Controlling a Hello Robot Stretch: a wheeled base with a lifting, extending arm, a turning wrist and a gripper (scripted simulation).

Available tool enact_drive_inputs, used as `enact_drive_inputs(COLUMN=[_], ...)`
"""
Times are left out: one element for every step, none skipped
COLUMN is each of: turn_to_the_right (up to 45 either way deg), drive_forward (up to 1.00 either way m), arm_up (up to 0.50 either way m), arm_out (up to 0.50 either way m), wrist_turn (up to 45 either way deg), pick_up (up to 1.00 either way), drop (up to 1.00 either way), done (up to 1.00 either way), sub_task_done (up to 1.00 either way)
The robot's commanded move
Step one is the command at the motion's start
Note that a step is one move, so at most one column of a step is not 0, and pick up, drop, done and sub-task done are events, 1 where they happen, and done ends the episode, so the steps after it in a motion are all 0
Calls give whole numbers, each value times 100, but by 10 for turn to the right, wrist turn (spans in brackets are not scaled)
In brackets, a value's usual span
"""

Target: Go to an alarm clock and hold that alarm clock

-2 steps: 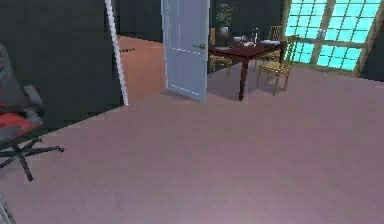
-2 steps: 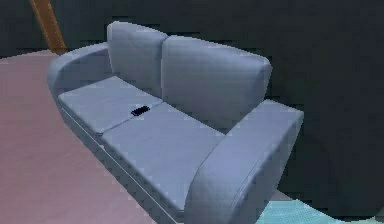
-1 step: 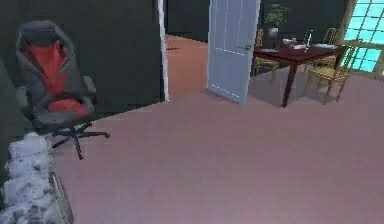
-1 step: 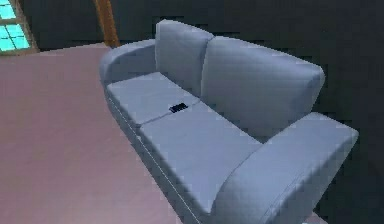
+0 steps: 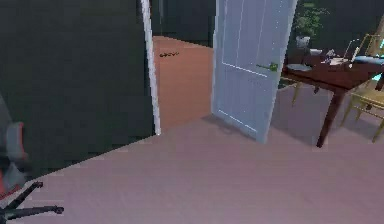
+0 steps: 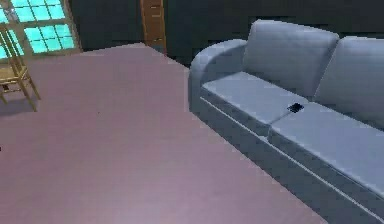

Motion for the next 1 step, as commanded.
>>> enact_drive_inputs(turn_to_the_right=[0], drive_forward=[100], arm_up=[0], arm_out=[0], wrist_turn=[0], pick_up=[0], drop=[0], done=[0], sub_task_done=[0])
